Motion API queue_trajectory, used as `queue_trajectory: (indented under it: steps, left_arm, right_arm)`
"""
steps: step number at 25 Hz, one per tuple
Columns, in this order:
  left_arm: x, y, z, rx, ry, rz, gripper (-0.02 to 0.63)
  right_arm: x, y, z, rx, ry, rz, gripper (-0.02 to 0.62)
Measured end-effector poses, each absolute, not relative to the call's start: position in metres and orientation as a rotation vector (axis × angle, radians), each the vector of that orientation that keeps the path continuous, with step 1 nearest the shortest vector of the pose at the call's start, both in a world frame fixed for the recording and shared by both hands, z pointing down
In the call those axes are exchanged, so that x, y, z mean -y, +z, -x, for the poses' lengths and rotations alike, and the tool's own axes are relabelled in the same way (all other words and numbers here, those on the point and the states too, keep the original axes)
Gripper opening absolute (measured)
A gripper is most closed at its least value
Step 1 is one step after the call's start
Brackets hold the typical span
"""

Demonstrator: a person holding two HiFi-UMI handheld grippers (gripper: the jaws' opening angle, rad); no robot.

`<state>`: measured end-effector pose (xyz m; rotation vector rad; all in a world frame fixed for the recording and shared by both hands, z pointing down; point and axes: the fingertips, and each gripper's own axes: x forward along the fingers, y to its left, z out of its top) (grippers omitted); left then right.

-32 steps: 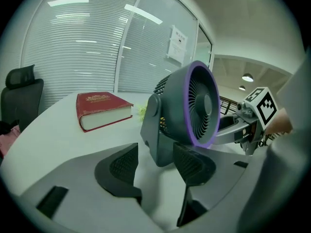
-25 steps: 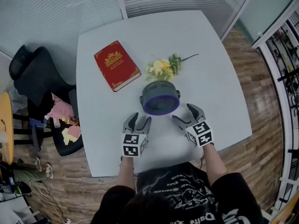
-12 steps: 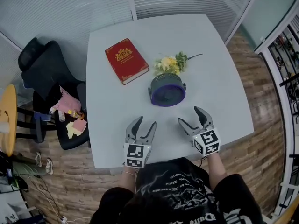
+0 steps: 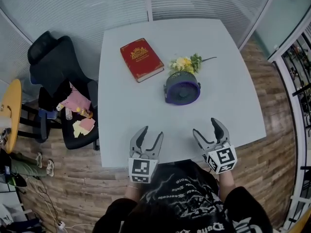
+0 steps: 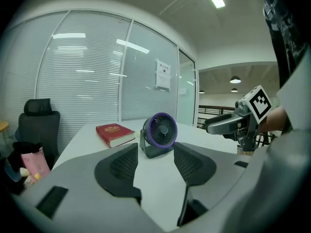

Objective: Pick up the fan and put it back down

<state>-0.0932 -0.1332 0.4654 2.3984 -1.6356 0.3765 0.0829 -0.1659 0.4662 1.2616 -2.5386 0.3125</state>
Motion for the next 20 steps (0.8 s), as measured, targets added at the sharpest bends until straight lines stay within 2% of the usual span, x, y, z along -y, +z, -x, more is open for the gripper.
queue_trajectory:
  steps: [13, 15, 20]
  left_arm:
    - [0.101, 0.444, 0.117, 1.660, 0.277, -2.428, 0.249]
    - [0.099, 0.444, 0.120, 1.665, 0.274, -2.428, 0.233]
    - [0.095, 0.445, 0.123, 1.671, 0.274, -2.429, 0.087]
  right_arm:
    - [0.127, 0.456, -0.055, 2.537, 0.209, -1.267, 0.348]
    - [0.126, 0.452, -0.053, 2.541, 0.187, -1.284, 0.311]
    - [0.124, 0.445, -0.054, 2.558, 0.183, -1.348, 0.157]
